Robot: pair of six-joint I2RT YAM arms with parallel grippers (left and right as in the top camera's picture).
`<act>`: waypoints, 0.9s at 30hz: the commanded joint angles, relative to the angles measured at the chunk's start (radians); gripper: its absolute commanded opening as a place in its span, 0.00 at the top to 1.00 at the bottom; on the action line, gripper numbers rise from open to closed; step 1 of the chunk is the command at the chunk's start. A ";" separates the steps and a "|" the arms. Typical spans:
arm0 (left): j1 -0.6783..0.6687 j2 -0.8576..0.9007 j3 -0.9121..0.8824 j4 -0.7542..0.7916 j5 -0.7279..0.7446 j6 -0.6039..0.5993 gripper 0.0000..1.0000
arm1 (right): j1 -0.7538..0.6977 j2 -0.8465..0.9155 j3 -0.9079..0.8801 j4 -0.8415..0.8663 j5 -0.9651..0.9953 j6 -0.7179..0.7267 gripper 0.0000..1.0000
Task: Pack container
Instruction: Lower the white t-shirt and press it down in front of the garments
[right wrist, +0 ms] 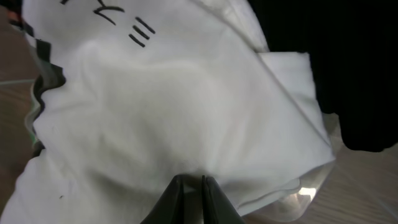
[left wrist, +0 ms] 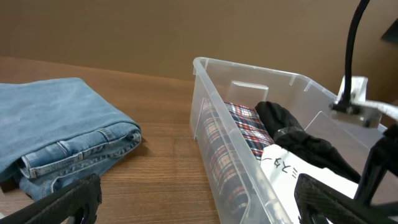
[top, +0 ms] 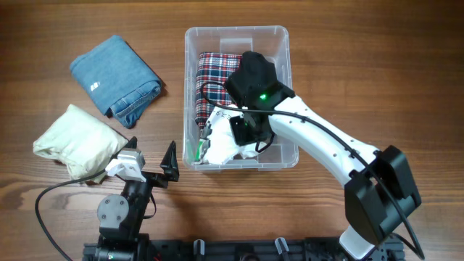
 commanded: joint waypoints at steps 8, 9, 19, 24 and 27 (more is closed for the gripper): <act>-0.005 0.000 -0.008 0.003 0.008 0.016 0.00 | 0.003 0.032 -0.024 -0.003 -0.024 0.053 0.85; -0.005 0.000 -0.008 0.003 0.008 0.016 0.00 | 0.003 0.039 -0.024 -0.005 -0.024 0.053 0.85; -0.005 0.000 -0.008 0.003 0.008 0.016 0.00 | 0.003 0.056 -0.016 0.002 -0.026 0.092 0.94; -0.005 0.000 -0.008 0.003 0.008 0.016 0.00 | 0.003 -0.033 0.138 -0.100 0.029 0.101 0.92; -0.005 0.000 -0.008 0.003 0.008 0.016 0.00 | 0.003 -0.051 0.212 -0.152 -0.019 0.064 0.89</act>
